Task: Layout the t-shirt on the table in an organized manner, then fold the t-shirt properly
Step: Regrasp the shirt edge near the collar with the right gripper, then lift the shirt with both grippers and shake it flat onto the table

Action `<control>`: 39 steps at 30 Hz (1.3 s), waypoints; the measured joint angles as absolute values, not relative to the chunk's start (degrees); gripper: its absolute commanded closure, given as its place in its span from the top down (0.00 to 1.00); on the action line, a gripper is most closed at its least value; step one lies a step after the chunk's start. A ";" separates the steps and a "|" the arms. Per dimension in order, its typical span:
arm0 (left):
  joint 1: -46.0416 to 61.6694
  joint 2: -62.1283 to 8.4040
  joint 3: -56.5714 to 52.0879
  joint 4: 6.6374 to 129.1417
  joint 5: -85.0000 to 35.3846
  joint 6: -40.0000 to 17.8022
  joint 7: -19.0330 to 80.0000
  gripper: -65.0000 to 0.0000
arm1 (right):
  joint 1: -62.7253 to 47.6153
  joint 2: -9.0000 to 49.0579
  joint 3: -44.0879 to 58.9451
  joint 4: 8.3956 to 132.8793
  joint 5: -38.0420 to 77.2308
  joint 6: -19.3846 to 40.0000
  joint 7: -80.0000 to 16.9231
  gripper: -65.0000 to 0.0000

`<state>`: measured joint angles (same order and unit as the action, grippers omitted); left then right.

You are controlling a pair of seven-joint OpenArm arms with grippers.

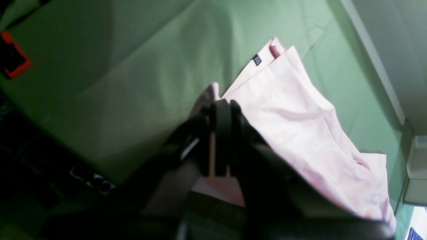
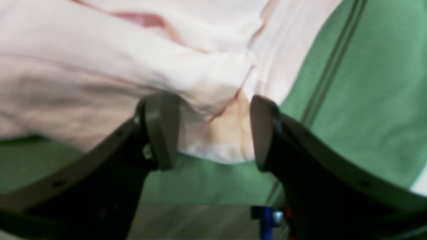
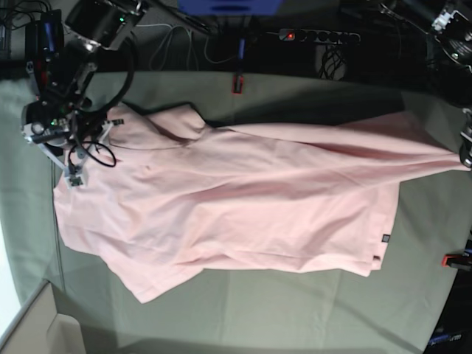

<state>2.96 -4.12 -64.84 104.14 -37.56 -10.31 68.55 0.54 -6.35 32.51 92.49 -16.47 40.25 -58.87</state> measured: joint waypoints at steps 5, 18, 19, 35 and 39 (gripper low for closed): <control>2.85 -4.10 -64.79 104.14 -37.56 -10.31 68.55 0.00 | 1.04 -6.42 34.74 90.32 -16.12 40.25 -58.13 0.53; 2.87 -3.97 -64.79 104.14 -37.56 -10.31 68.55 0.00 | 1.08 -7.11 34.35 90.15 -11.20 40.25 -58.26 0.00; 2.87 -3.95 -64.79 104.14 -37.56 -10.31 68.58 0.00 | 1.08 -7.16 34.35 90.24 -10.57 40.25 -58.28 0.00; 2.96 -3.92 -64.84 104.14 -37.58 -10.31 68.60 0.00 | -0.05 -3.03 36.75 105.58 -1.80 40.25 -65.17 0.00; 2.96 -3.81 -64.84 104.33 -38.02 -10.33 68.60 0.00 | 0.01 -1.91 37.50 110.04 1.32 40.25 -65.82 0.00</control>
<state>2.96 -3.81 -64.84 104.33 -38.02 -10.33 68.60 0.01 -1.91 37.50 110.04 1.32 40.25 -65.82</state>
